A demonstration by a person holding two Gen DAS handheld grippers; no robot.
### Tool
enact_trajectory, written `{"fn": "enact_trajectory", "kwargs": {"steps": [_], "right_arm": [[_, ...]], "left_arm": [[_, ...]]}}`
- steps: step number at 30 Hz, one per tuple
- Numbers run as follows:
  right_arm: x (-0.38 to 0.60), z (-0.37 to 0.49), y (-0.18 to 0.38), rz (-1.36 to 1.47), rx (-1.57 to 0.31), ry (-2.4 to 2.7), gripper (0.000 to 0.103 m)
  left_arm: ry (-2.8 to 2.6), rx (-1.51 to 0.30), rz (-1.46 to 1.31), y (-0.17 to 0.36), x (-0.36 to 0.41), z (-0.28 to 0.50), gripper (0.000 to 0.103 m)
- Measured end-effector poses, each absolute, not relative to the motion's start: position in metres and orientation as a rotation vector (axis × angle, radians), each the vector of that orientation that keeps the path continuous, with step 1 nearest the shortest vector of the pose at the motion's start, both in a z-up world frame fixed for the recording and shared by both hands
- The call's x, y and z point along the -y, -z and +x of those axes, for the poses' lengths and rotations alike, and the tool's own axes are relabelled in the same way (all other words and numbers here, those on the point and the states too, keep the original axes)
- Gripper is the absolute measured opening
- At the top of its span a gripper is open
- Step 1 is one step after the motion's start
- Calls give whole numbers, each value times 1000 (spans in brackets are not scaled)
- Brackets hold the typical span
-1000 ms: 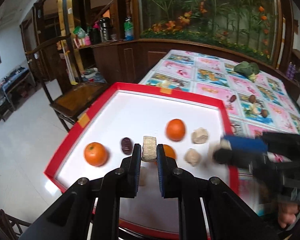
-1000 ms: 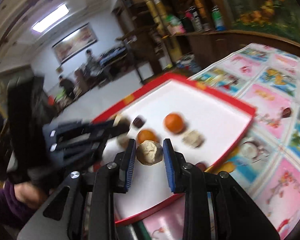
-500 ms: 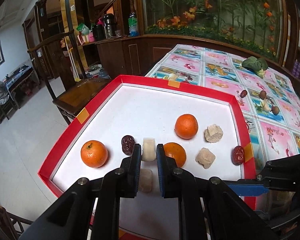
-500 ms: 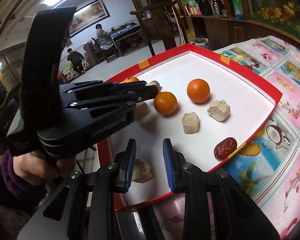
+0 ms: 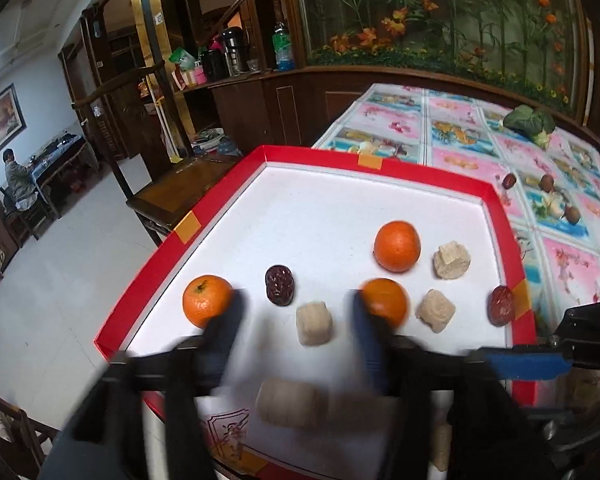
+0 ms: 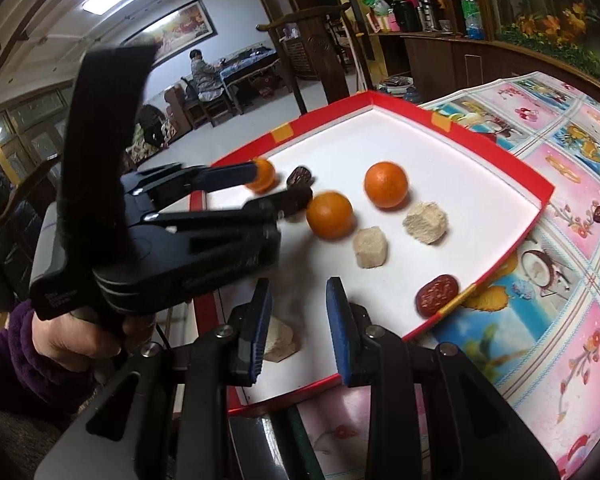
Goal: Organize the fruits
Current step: 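Move the right tool to another brown nut while the left tool reaches another tofu cube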
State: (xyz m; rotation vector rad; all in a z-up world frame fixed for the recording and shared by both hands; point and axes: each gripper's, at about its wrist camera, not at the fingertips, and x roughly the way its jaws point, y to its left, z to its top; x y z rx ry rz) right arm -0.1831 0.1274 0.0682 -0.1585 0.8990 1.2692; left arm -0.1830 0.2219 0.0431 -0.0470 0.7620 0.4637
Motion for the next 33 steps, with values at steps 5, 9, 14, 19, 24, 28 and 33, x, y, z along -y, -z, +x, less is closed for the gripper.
{"fn": "enact_trajectory", "kwargs": {"steps": [5, 9, 14, 19, 24, 28, 33], "right_arm": [[-113, -170, -76, -127, -876, -1236, 31], [-91, -148, -87, -42, -866, -1192, 31], [-47, -111, -101, 50, -828, -1055, 43], [16, -72, -98, 67, -818, -845, 46], [73, -42, -81, 3, -836, -620, 45], [89, -22, -62, -22, -896, -552, 45], [71, -21, -51, -82, -907, -549, 45]], "left_arm": [[-450, -741, -41, -54, -216, -182, 77], [-452, -734, -18, -61, -212, -179, 78], [-420, -734, -7, -69, -201, -170, 78], [-326, -706, 46, -80, -164, -155, 81], [-213, -714, 105, -79, -120, -135, 82], [-146, -735, 126, -70, -94, -125, 82], [-100, -767, 165, -59, -71, -118, 82]]}}
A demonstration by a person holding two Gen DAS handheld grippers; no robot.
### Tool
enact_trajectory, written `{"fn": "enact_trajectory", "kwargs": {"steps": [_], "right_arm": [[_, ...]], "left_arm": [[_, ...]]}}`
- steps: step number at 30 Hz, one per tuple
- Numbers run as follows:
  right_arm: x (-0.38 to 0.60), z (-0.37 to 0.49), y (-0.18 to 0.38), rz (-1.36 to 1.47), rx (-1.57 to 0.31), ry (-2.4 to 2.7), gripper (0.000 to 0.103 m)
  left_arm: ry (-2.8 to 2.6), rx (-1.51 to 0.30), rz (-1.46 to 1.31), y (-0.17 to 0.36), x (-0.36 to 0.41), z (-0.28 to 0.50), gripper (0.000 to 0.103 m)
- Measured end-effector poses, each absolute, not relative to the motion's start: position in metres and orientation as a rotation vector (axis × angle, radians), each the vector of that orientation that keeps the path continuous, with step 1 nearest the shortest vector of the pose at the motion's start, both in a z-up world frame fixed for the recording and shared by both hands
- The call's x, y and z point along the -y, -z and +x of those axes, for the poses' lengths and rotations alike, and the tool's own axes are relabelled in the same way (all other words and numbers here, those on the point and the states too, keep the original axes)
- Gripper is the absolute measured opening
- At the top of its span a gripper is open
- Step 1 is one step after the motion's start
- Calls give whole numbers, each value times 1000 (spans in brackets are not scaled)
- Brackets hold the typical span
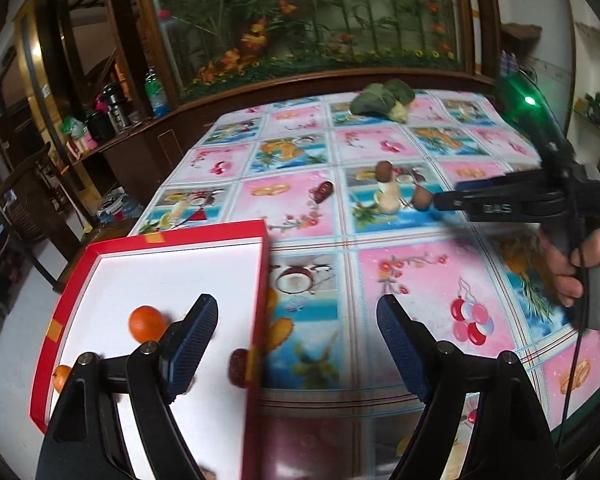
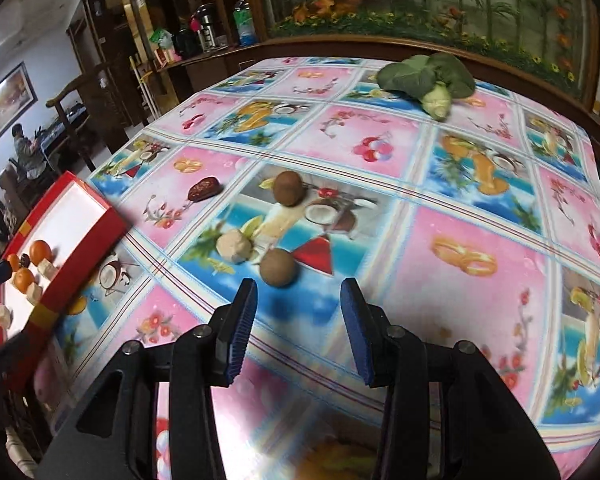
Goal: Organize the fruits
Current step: 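Move the right tool to another brown nut while the left tool reaches another tofu cube, then grasp and lift the brown nut with the right gripper while the left lifts the tofu cube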
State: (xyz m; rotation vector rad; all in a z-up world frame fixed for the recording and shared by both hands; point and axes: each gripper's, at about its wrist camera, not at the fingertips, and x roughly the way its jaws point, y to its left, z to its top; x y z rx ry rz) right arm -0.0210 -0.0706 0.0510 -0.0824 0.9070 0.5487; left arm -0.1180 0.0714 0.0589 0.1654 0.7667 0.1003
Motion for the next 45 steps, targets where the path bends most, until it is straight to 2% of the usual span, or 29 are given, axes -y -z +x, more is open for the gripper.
{"fn": "enact_trajectory", "kwargs": {"steps": [6, 7, 8, 10, 15, 25, 27, 29, 32, 36, 39, 43, 45], "right_arm": [[54, -15, -41, -81, -925, -541, 43], [53, -16, -42, -72, -920, -545, 40], [52, -14, -42, -57, -921, -552, 31], [49, -12, -41, -74, -929, -535, 24], [51, -10, -43, -66, -950, -533, 24], [128, 3, -79, 249, -846, -392, 24], [134, 6, -79, 286, -854, -383, 24], [135, 7, -80, 299, -856, -377, 24], [135, 7, -80, 302, -860, -383, 24], [130, 6, -79, 293, -863, -392, 24], [126, 4, -79, 282, -858, -399, 24], [125, 5, -79, 275, -859, -398, 24], [125, 5, -79, 279, -858, -398, 24]], "left_arm": [[-101, -775, 174, -60, -64, -109, 82], [-104, -773, 179, -61, -63, -107, 82], [-106, -772, 183, -61, -61, -105, 82], [-110, -775, 191, -61, -57, -98, 82], [-87, -797, 189, -60, -49, -75, 82], [-29, -857, 107, -36, -24, -7, 81], [-30, -863, 97, -32, -22, 3, 75], [-32, -881, 93, -26, -20, 11, 63], [-18, -904, 75, -19, -20, 19, 56], [10, -917, 64, -12, -15, 24, 56], [28, -915, 43, -11, -16, 28, 45], [66, -914, 31, -11, -11, 29, 22], [63, -907, 45, -11, -7, 28, 22]]}}
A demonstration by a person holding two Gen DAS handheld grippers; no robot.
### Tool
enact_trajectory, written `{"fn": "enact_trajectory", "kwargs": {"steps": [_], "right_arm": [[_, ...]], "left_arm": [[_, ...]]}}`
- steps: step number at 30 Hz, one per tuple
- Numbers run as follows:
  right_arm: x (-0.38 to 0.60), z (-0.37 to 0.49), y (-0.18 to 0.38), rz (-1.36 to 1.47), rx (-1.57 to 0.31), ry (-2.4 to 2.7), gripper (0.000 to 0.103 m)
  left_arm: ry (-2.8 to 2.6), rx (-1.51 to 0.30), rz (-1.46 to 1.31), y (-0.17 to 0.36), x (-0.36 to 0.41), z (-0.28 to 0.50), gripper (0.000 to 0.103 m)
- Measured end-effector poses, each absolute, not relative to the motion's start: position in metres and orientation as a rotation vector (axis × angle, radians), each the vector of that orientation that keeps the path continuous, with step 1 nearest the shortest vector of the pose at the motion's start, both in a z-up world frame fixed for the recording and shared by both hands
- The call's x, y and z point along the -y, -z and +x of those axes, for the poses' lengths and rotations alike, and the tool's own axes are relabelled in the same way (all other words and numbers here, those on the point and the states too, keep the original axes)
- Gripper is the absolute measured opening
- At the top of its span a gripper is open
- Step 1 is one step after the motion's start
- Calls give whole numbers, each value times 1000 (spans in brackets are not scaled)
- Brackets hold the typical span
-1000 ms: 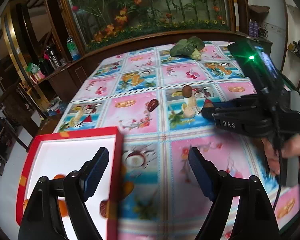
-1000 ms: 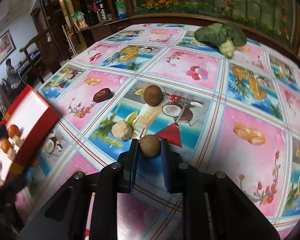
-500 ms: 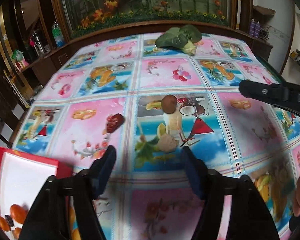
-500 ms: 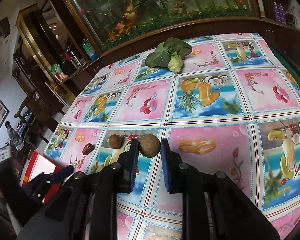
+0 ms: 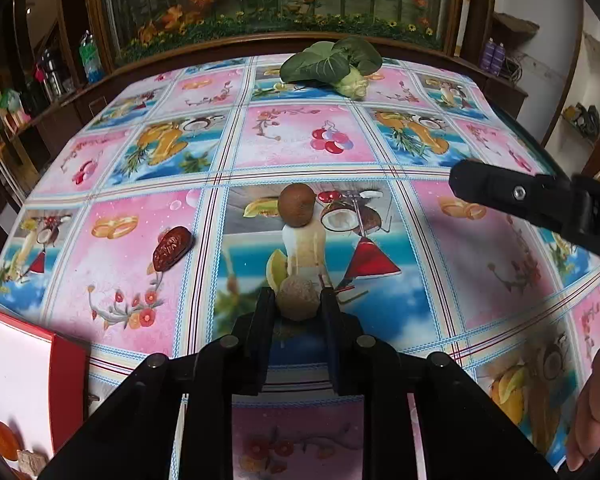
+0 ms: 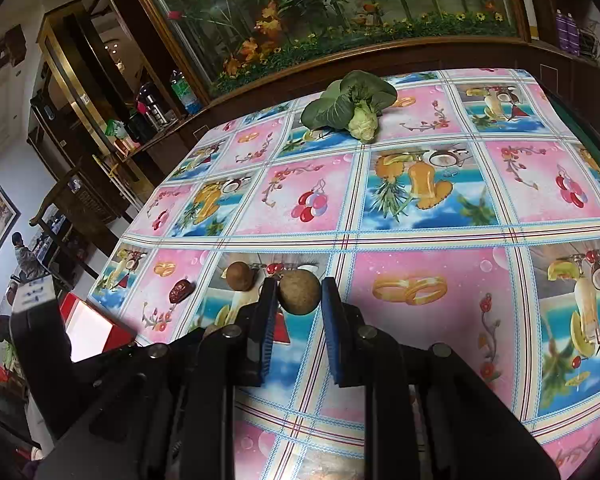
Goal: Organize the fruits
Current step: 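Grasp and lift the brown nut with the right gripper while the left lifts the tofu cube, then carry the nut to the tray with the right gripper while the left drops the tofu cube there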
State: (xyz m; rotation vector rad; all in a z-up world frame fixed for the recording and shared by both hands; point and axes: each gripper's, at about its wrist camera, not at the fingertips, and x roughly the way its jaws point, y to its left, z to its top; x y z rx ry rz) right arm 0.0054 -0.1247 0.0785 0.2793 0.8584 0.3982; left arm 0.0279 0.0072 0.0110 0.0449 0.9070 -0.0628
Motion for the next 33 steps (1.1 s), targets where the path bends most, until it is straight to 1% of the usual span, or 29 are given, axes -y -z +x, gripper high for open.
{"fn": "enact_trajectory", "kwargs": {"steps": [5, 11, 16, 20, 24, 28, 33], "right_arm": [[126, 2, -82, 281, -832, -406, 24], [124, -11, -93, 280, -767, -444, 24], [115, -30, -107, 281, -709, -508, 24], [94, -42, -114, 321, -709, -624, 24], [47, -52, -118, 338, -731, -730, 24], [-32, -61, -116, 325, -767, -829, 24], [-122, -61, -100, 244, -874, -892, 24]], "left_arm": [[62, -895, 16, -17, -13, 20, 22], [42, -805, -3, -54, -31, -19, 22], [-18, -690, -17, -96, -69, -73, 22], [-132, -628, 4, -121, -119, -113, 22], [-232, -654, -19, -129, -180, -129, 22], [-326, -667, -52, -128, -234, -136, 22], [-338, -741, -115, -107, -273, -126, 22]]}}
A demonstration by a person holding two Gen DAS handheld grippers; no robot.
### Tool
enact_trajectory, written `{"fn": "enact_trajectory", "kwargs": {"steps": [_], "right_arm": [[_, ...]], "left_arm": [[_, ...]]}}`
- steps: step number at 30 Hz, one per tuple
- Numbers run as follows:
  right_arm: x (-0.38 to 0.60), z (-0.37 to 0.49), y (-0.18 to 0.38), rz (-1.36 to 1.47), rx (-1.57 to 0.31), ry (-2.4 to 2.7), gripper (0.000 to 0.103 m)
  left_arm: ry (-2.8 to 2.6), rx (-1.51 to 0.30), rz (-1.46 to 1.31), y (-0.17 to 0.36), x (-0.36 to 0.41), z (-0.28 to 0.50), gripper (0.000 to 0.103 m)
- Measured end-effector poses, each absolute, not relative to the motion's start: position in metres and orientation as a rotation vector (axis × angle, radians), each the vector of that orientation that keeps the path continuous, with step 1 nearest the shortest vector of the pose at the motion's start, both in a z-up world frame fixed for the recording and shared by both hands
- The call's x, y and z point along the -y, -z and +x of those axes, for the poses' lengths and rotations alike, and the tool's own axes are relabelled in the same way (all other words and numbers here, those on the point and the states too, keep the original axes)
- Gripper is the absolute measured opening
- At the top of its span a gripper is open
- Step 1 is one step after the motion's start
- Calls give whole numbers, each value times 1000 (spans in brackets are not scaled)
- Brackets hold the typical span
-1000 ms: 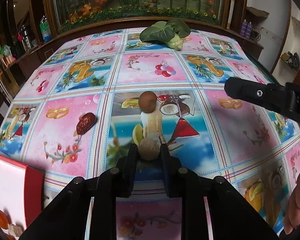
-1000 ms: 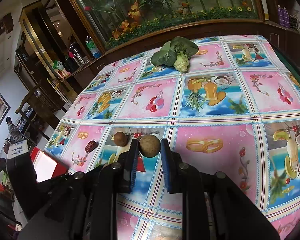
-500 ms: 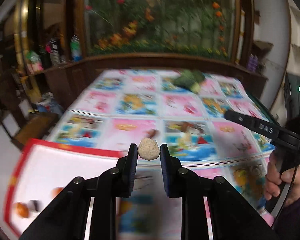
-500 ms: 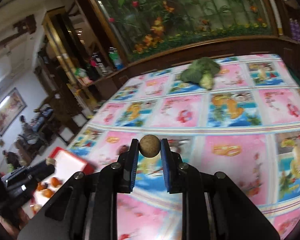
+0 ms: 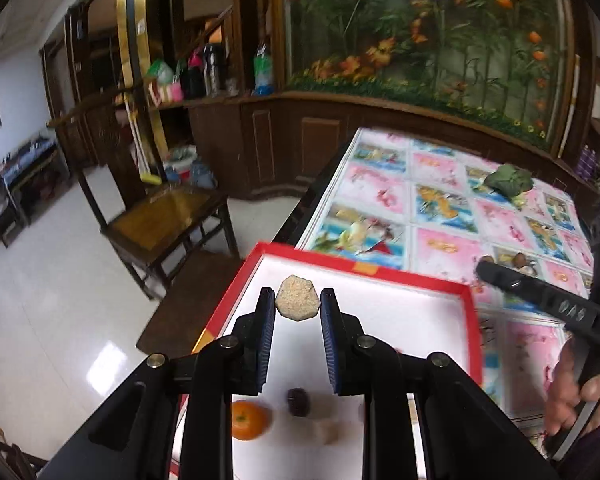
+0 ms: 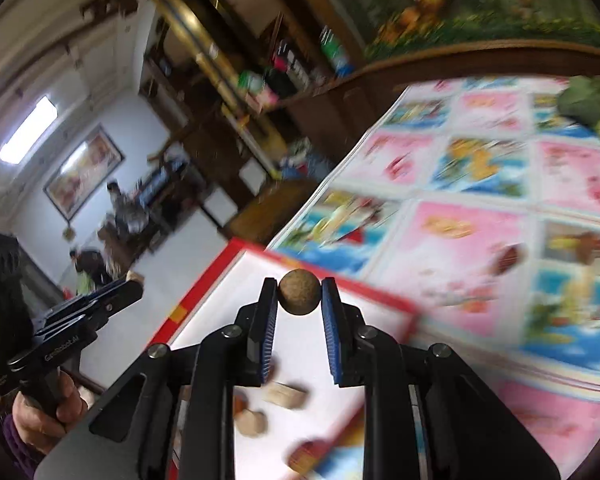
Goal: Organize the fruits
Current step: 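Carry the nut to the tray with the right gripper while the left drops the tofu cube there, then move the right tool to a third brown nut while the left tool reaches a dark red date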
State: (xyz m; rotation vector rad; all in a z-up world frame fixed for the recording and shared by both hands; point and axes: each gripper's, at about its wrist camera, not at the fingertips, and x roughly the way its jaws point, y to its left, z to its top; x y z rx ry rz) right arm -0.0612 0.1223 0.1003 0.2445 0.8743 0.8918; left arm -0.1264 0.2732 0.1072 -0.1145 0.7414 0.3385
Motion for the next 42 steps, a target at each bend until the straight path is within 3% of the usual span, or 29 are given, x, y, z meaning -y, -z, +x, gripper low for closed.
{"fn": "enact_trajectory", "kwargs": {"steps": [5, 16, 18, 20, 23, 25, 29, 33, 42], "right_arm": [[-179, -67, -71, 65, -976, -865, 24], [-185, -62, -49, -74, -1001, -808, 25], [-185, -62, -50, -83, -998, -806, 25], [-185, -62, -49, -81, -1005, -815, 27], [-182, -61, -52, -73, -1017, -844, 42], [-177, -61, -57, -55, -1008, -854, 49], [-152, -53, -73, 57, -991, -900, 51], [-108, -28, -89, 203, -967, -852, 56], [20, 35, -84, 379, -996, -587, 56]], "left_arm": [[-304, -836, -115, -73, -282, -110, 22], [-296, -948, -116, -37, -289, -94, 22], [-312, -969, -114, -34, -291, -93, 29], [-341, -973, -119, -34, -292, -93, 57], [-359, -952, -106, -39, -288, -96, 71], [-370, -938, -103, -44, -285, -97, 71], [-377, -898, -104, -57, -272, -99, 78], [-327, -888, -65, -66, -245, -91, 78], [-168, -859, 82, -76, -167, -42, 78]]}}
